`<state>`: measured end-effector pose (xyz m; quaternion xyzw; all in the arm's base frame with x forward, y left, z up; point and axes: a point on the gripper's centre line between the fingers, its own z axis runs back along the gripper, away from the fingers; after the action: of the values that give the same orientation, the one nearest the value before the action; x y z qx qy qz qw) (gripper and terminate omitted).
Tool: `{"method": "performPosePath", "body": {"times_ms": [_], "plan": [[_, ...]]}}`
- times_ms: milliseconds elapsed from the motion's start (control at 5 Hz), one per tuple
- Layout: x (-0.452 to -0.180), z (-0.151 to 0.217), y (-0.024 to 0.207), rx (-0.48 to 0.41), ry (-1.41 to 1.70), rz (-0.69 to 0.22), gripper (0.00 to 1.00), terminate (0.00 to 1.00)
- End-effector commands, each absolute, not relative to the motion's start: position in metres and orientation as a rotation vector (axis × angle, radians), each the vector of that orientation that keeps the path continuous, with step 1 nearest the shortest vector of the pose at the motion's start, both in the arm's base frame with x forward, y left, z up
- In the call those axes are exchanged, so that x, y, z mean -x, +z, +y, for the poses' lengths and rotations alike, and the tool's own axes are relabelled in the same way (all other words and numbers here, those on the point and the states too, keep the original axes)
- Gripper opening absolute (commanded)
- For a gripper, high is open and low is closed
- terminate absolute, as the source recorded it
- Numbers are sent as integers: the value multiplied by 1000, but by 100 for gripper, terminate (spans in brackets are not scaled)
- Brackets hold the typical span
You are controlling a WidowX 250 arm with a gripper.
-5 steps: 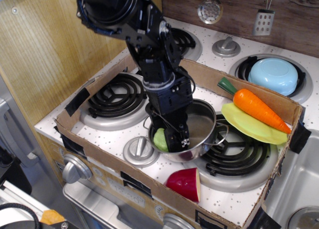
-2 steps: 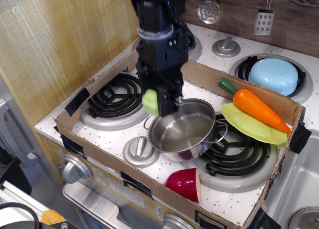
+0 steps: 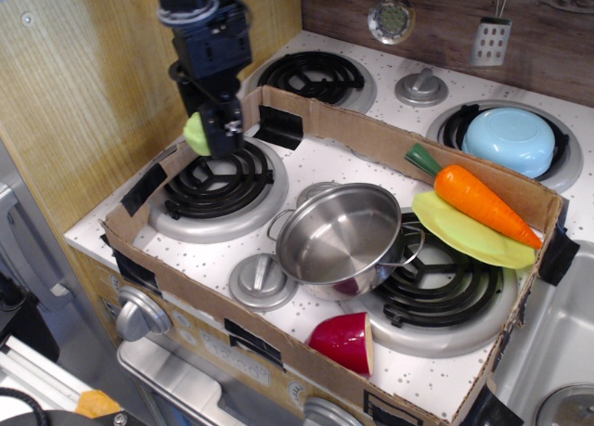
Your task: Take broccoli out of pan
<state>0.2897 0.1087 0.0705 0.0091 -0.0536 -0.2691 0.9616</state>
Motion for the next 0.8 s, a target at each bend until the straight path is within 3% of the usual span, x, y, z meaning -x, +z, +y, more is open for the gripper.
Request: {"method": "performPosePath", "body": {"times_ms": [0, 200, 400, 600], "plan": [[-309, 127, 63, -42, -572, -196, 0, 0], [-309, 123, 51, -17, -560, -205, 0, 0], [-309, 122, 47, -22, -555, -218, 100, 0], [-310, 120, 52, -55, -549, -221, 100, 0]]}}
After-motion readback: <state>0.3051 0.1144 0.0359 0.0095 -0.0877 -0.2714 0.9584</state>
